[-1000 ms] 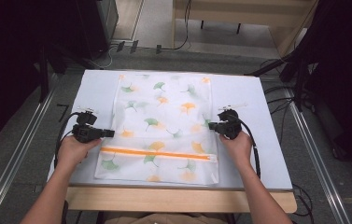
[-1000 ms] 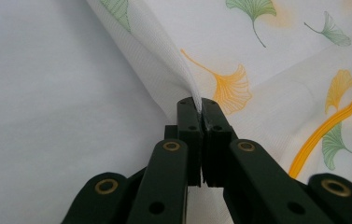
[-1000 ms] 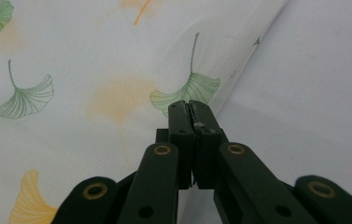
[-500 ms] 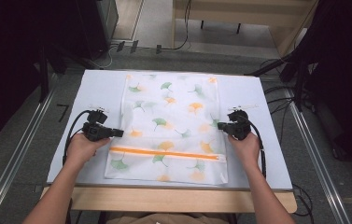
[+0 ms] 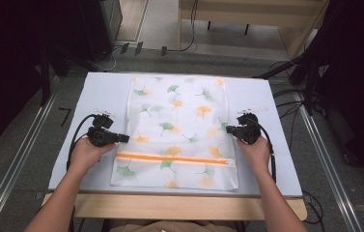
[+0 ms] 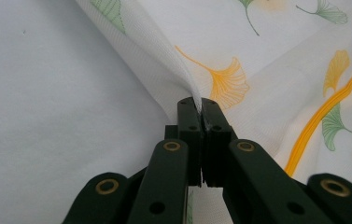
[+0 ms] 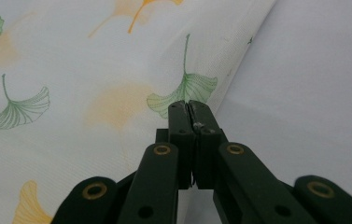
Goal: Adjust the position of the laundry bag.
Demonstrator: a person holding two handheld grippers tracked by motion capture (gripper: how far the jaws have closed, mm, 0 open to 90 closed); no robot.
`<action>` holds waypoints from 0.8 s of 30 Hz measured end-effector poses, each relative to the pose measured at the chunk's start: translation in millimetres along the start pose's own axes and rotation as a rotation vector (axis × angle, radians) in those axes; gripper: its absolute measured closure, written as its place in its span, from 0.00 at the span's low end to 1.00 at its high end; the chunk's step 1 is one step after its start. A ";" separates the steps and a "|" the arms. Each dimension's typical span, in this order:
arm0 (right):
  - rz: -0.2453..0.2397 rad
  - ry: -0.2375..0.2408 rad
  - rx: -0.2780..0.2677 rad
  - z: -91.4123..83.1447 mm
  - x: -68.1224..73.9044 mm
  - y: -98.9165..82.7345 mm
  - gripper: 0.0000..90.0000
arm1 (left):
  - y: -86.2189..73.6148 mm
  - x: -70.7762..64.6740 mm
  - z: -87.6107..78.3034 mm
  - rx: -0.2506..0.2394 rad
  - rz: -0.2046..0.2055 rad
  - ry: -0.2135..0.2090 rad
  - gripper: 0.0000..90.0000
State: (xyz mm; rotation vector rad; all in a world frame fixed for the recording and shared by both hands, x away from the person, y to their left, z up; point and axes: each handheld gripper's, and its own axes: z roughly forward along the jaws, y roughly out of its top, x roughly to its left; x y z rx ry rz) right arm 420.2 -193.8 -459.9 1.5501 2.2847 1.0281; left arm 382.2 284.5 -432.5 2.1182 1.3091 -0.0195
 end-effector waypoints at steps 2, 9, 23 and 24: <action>-0.001 -0.005 -0.001 0.0 -0.2 0.1 1.00 | -0.1 -0.6 0.4 0.008 0.008 -0.001 0.99; 0.006 -0.005 0.002 0.8 -0.8 -0.4 1.00 | -1.5 1.0 2.5 0.018 -0.005 0.003 0.98; 0.012 0.009 0.008 1.5 0.1 -0.5 0.97 | -2.6 5.1 -2.6 -0.051 -0.035 0.015 0.68; 0.010 0.008 0.009 1.5 0.1 -0.6 0.97 | -3.1 5.7 -3.1 -0.048 -0.032 0.021 0.66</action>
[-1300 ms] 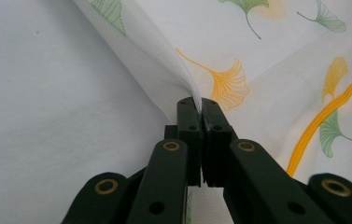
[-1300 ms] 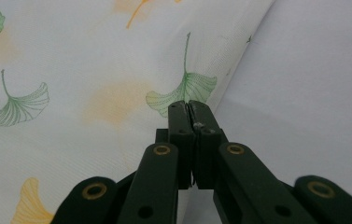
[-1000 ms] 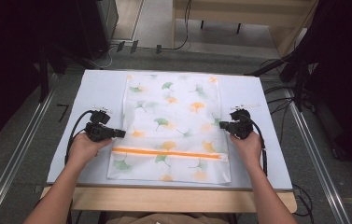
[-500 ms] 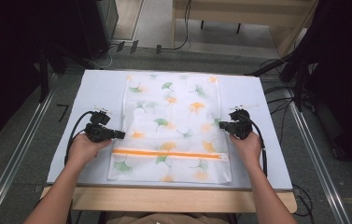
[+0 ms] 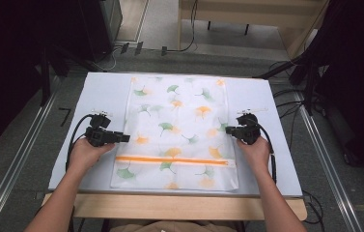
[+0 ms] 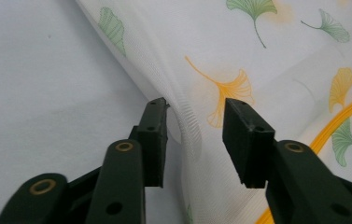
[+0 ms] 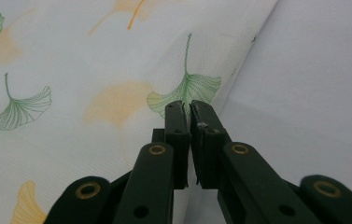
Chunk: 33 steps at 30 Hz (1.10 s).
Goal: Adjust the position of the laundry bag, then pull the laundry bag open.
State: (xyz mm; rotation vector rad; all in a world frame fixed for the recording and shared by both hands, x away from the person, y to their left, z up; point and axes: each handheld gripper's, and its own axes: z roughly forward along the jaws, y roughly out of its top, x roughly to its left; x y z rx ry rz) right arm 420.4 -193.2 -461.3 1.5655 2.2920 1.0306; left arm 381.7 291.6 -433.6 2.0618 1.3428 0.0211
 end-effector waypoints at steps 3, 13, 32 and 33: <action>-0.002 -0.001 0.007 -0.3 0.4 0.2 1.00 | -1.0 0.8 -0.7 0.001 0.013 0.018 0.62; 0.010 0.013 0.002 -2.0 -2.0 -0.5 0.86 | 0.4 -1.7 -8.4 -0.081 0.038 -0.011 0.51; -0.019 0.027 -0.048 -26.1 -2.6 -3.3 0.70 | 3.7 -17.3 -8.9 -0.025 0.064 -0.015 0.45; -0.021 0.029 -0.048 -27.1 -2.4 -3.5 0.70 | 3.7 -20.6 -8.9 -0.022 0.076 -0.022 0.45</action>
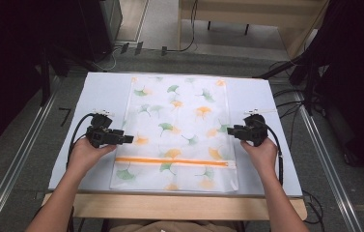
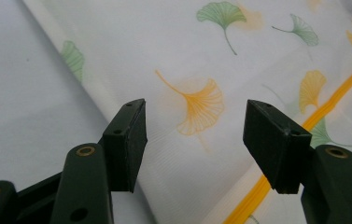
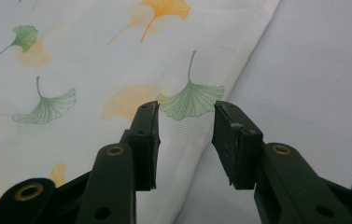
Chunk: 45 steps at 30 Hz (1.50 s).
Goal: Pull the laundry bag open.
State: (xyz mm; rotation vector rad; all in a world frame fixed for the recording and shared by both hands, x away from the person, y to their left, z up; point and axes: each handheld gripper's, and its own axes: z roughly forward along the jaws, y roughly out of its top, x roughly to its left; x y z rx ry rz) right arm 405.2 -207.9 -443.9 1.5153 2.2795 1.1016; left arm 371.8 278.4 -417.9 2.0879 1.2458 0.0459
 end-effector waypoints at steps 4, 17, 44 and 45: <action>-0.005 0.009 0.011 -5.6 3.8 -2.5 0.70 | 2.1 -8.1 -2.6 -0.020 0.018 -0.017 0.44; -0.021 0.036 0.027 -28.8 16.1 -17.5 0.69 | 6.4 -26.5 -0.9 -0.010 0.062 -0.038 0.44; 0.023 0.036 0.113 -46.4 23.1 -60.9 0.73 | 28.4 -71.5 27.4 0.020 0.172 -0.111 0.45; 0.025 0.037 0.116 -45.9 22.7 -62.0 0.74 | 29.2 -71.7 28.8 0.025 0.181 -0.114 0.45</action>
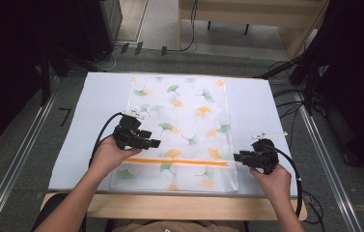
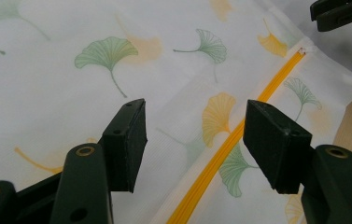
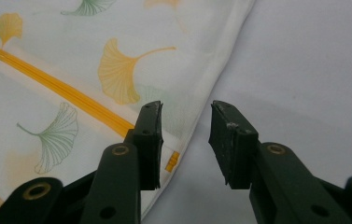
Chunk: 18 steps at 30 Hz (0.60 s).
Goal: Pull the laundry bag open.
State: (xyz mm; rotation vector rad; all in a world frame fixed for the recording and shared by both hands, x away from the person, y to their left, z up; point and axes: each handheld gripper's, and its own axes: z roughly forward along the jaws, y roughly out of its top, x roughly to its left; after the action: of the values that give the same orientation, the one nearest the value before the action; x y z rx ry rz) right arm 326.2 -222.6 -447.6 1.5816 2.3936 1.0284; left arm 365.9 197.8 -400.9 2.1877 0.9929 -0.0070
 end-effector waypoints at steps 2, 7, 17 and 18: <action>0.003 -0.002 0.004 0.1 -0.3 -1.3 0.74 | 0.9 -0.6 1.7 0.001 0.005 0.000 0.45; 0.004 -0.008 0.006 1.7 1.9 -6.7 0.76 | 4.7 -2.2 6.7 0.010 0.023 -0.006 0.45; 0.003 -0.012 0.048 8.9 2.8 -11.4 0.77 | 6.2 -3.2 8.9 0.014 0.030 -0.005 0.45; 0.000 -0.008 0.048 9.4 3.2 -11.3 0.76 | 6.2 -3.2 8.9 0.014 0.030 -0.005 0.45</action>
State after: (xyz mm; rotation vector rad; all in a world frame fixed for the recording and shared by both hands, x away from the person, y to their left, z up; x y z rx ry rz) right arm 319.8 -218.1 -460.5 1.5977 2.4316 0.9698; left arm 370.1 187.4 -402.8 2.2141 0.9599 -0.0057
